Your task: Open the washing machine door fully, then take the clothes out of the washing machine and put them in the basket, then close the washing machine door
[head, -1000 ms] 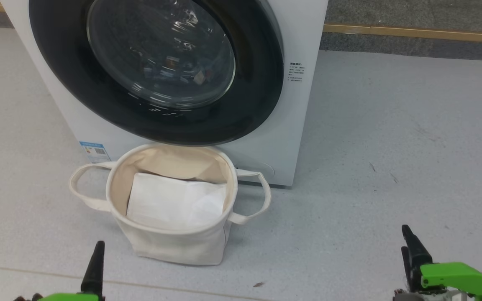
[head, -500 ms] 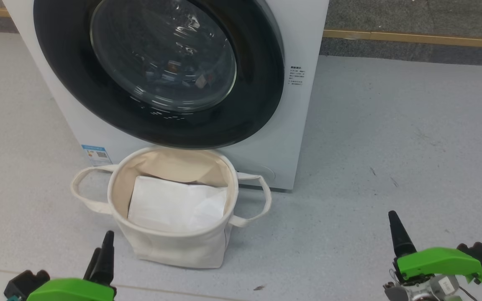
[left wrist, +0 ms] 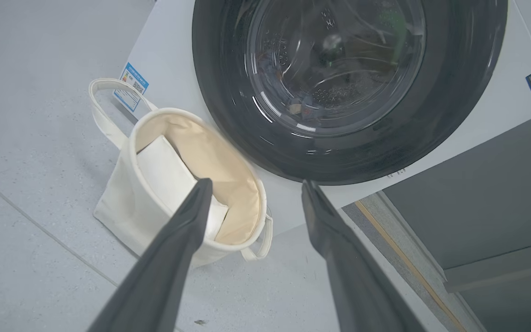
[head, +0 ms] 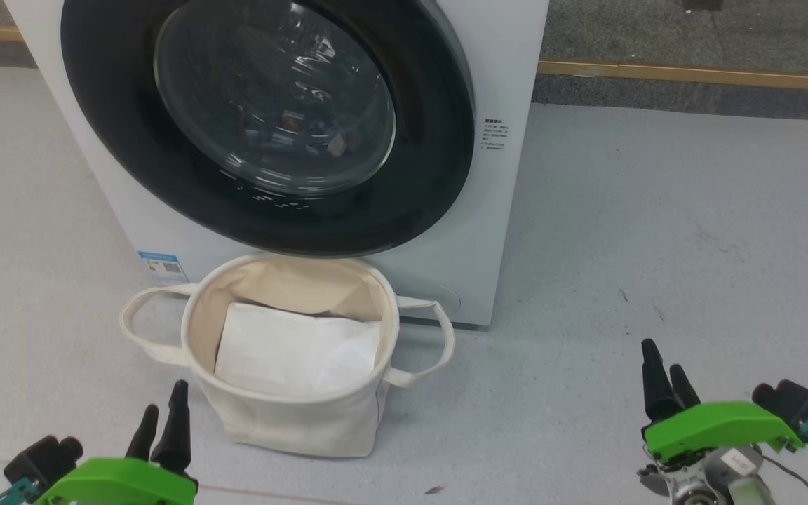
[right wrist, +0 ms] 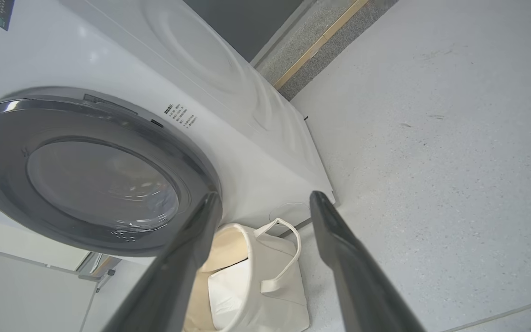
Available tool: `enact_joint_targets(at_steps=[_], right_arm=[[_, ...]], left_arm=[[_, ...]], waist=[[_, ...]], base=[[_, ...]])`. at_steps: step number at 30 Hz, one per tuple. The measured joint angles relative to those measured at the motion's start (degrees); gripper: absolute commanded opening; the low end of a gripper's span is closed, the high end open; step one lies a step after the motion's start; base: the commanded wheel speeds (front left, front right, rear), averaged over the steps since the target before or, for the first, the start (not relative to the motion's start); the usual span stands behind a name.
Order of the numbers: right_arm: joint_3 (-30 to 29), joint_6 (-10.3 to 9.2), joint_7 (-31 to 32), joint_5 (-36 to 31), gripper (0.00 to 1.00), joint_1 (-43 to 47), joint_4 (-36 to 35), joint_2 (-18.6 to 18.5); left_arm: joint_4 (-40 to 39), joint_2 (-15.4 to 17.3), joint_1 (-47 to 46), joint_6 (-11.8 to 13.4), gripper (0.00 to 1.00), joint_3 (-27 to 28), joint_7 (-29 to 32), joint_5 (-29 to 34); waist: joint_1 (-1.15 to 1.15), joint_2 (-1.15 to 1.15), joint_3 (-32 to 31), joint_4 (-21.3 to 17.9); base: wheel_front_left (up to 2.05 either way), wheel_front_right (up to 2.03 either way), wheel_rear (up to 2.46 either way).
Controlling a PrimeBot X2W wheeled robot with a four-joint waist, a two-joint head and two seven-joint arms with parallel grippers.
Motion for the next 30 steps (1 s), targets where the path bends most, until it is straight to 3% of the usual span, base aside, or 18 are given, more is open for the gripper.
enact_joint_targets(at_steps=[30], right_arm=[[2.76,0.00,-4.99,-21.50,1.00,-3.02,-0.77,-0.19]], left_arm=[[4.37,2.49,-6.09,2.67,1.00,-4.30,-4.74,20.41]], waist=[[0.00,0.00,-0.87,0.36]], base=[[0.00,0.00,0.00]])
